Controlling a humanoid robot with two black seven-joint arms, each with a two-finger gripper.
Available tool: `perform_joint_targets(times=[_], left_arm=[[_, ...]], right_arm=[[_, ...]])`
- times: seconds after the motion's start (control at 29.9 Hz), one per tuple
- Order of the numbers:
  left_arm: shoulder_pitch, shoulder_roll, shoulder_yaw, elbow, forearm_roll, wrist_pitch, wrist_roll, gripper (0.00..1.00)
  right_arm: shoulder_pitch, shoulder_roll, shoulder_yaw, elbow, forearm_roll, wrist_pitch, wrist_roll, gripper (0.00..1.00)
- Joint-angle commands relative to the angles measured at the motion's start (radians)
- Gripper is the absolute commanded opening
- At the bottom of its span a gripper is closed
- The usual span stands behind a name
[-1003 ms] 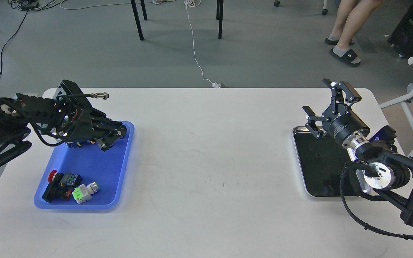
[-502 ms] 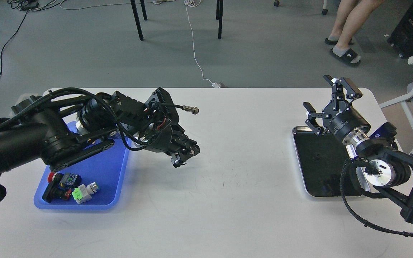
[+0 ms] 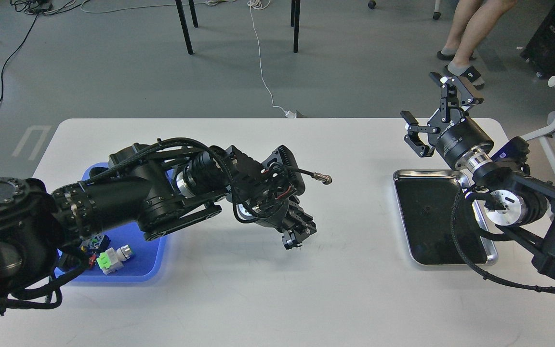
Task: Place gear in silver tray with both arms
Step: 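Carry the gear with the left gripper toward the table center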
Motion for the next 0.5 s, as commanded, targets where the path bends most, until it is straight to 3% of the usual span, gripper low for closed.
perform_joint_targets(times=[0.0, 0.13, 0.47], left_arm=[[-0.007, -0.041, 0.003, 0.041, 0.000, 0.000, 0.000, 0.17], [-0.006, -0.041, 0.011, 0.043, 0.000, 0.000, 0.000, 0.17], [-0.009, -0.041, 0.029, 0.115, 0.000, 0.000, 0.000, 0.17]], right_arm=[[0.086, 0.013, -0.077, -0.001, -0.002, -0.033, 0.000, 0.97], [0.165, 0.046, -0.166, -0.003, 0.000, -0.050, 0.000, 0.97], [0.165, 0.072, -0.177, -0.015, -0.002, -0.050, 0.000, 0.97]])
